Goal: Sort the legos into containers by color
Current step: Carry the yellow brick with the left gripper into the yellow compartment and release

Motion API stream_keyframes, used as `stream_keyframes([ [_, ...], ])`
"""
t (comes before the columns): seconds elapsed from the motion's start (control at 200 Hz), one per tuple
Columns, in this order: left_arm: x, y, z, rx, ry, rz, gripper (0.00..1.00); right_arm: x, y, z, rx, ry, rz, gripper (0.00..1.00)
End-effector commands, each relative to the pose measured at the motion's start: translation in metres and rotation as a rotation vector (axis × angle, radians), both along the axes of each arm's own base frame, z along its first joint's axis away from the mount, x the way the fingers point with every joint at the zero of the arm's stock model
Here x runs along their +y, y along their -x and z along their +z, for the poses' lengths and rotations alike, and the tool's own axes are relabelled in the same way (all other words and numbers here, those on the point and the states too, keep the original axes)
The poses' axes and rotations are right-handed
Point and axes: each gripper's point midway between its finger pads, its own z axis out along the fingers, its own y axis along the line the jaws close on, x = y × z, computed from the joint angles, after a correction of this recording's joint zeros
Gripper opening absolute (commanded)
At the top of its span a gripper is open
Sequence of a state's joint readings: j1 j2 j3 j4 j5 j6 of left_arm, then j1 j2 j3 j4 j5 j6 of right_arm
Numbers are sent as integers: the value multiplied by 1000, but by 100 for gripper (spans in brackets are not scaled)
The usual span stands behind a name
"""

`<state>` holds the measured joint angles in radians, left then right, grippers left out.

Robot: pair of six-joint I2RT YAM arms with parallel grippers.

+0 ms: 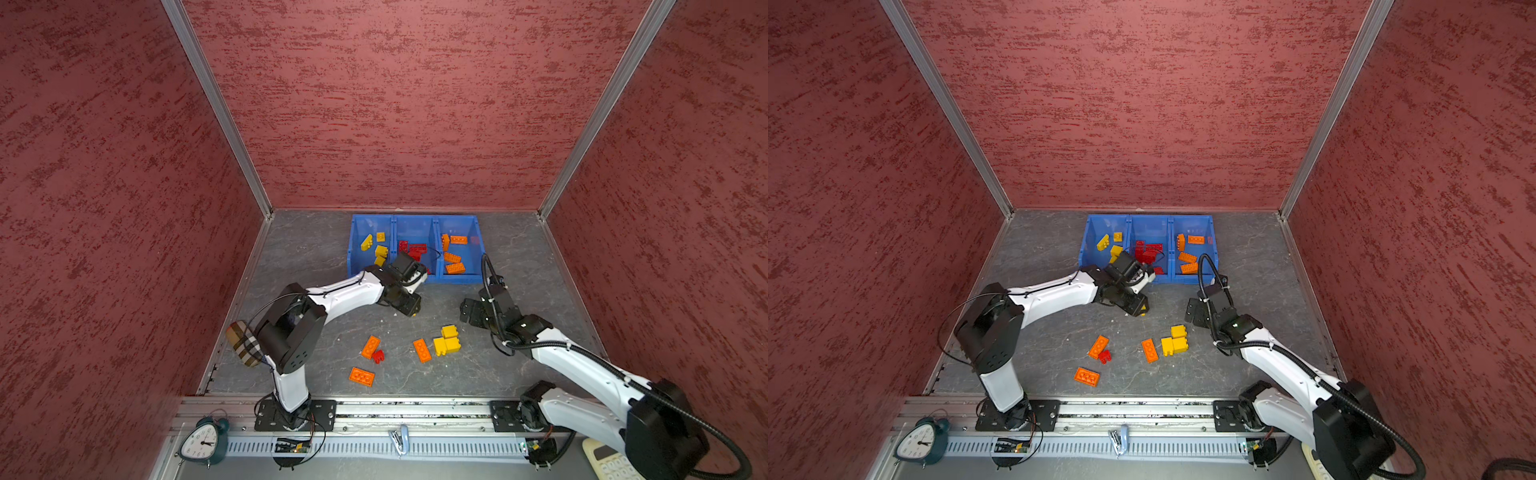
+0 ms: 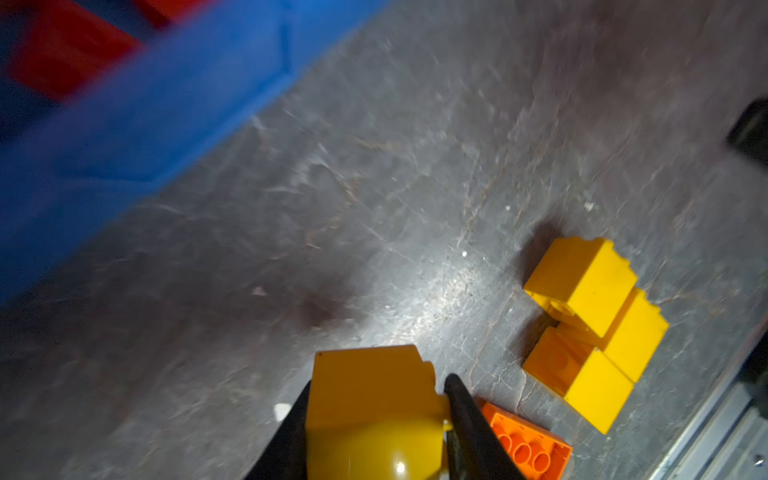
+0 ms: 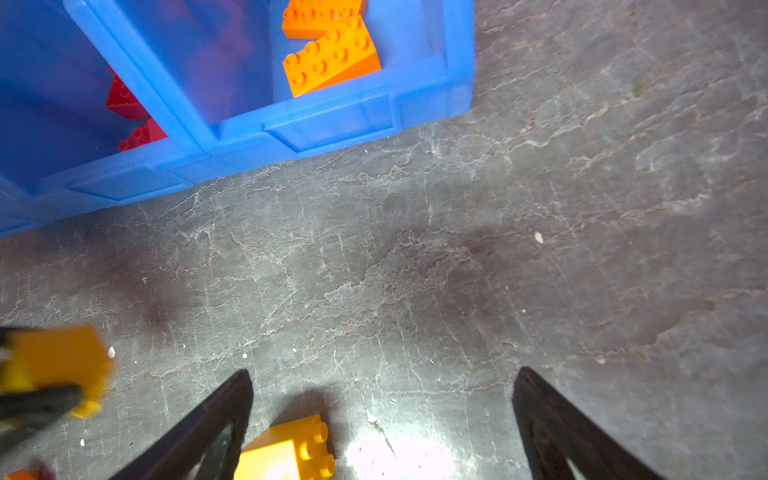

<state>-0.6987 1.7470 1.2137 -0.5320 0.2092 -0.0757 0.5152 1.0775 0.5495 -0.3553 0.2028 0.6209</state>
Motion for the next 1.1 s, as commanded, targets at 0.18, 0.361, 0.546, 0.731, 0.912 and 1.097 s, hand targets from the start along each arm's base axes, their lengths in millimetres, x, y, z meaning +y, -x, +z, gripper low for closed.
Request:
stream_keyframes([
  [0.18, 78, -109, 79, -303, 141, 520, 32, 16, -20, 18, -43, -29, 38, 99],
  [0.361, 135, -161, 51, -320, -146, 761, 31, 18, -22, 17, -38, -19, 48, 99],
  [0.546, 134, -188, 31, -271, -231, 763, 31, 13, -21, 20, -50, -6, 36, 99],
  [0.731, 137, -203, 11, -231, -316, 801, 34, 9, -18, 22, -63, -10, 25, 99],
  [0.912, 133, -208, 7, -216, -326, 817, 45, 8, -15, 21, -58, -11, 23, 99],
  [1.097, 122, -200, 24, -219, -289, 793, 61, 11, -16, 21, -60, 2, 53, 99],
])
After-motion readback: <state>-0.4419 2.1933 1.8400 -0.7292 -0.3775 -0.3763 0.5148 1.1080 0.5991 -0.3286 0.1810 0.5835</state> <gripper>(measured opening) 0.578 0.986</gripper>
